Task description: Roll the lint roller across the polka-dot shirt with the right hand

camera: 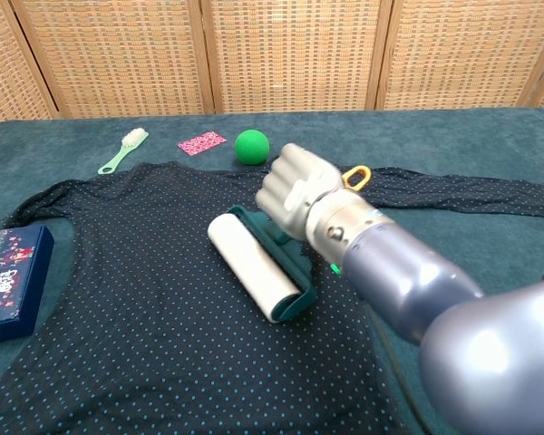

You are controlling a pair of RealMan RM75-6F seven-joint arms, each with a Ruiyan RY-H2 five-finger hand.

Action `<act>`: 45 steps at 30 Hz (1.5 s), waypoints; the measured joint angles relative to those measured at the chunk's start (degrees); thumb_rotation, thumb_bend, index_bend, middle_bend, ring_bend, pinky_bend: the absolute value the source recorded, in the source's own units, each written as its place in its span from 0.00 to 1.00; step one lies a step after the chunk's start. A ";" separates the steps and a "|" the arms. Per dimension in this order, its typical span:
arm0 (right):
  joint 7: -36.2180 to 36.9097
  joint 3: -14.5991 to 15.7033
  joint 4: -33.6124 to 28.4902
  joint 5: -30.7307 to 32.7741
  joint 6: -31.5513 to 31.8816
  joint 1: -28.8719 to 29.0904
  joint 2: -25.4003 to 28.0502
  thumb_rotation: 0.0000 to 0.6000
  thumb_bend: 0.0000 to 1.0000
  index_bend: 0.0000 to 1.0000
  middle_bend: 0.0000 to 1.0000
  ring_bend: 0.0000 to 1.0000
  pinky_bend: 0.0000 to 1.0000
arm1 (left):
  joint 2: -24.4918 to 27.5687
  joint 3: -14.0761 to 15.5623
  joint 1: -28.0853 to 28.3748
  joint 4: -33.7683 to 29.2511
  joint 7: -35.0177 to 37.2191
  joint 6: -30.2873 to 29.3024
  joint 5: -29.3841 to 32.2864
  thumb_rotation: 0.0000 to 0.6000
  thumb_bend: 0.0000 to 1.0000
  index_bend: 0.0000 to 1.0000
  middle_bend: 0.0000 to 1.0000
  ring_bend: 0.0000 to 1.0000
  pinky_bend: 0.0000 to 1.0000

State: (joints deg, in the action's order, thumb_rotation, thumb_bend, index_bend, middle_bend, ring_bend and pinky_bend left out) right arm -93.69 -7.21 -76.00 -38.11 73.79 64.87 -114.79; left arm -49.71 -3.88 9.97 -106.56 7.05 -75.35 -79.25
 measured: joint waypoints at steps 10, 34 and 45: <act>-2.94 -0.12 -1.69 -2.67 -0.15 1.96 -5.42 1.00 0.83 0.72 1.00 1.00 1.00 | -0.01 0.00 0.03 0.00 -0.10 0.02 0.06 1.00 0.00 0.00 0.00 0.00 0.00; 4.45 4.63 2.23 -5.76 -1.06 -6.36 7.26 1.00 0.83 0.71 1.00 1.00 1.00 | -0.91 0.12 0.09 -1.15 -3.76 -0.55 0.13 1.00 0.00 0.00 0.00 0.00 0.00; 8.48 3.63 4.14 -5.75 -2.00 -9.47 10.17 1.00 0.53 0.32 1.00 1.00 1.00 | -1.10 0.21 0.00 -1.59 -4.52 -0.89 0.04 1.00 0.00 0.00 0.00 0.00 0.00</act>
State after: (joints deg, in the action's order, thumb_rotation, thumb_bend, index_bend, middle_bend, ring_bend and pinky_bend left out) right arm -85.21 -3.59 -71.86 -43.86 71.80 55.40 -104.62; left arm -50.81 -3.67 9.97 -108.15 2.53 -76.24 -79.22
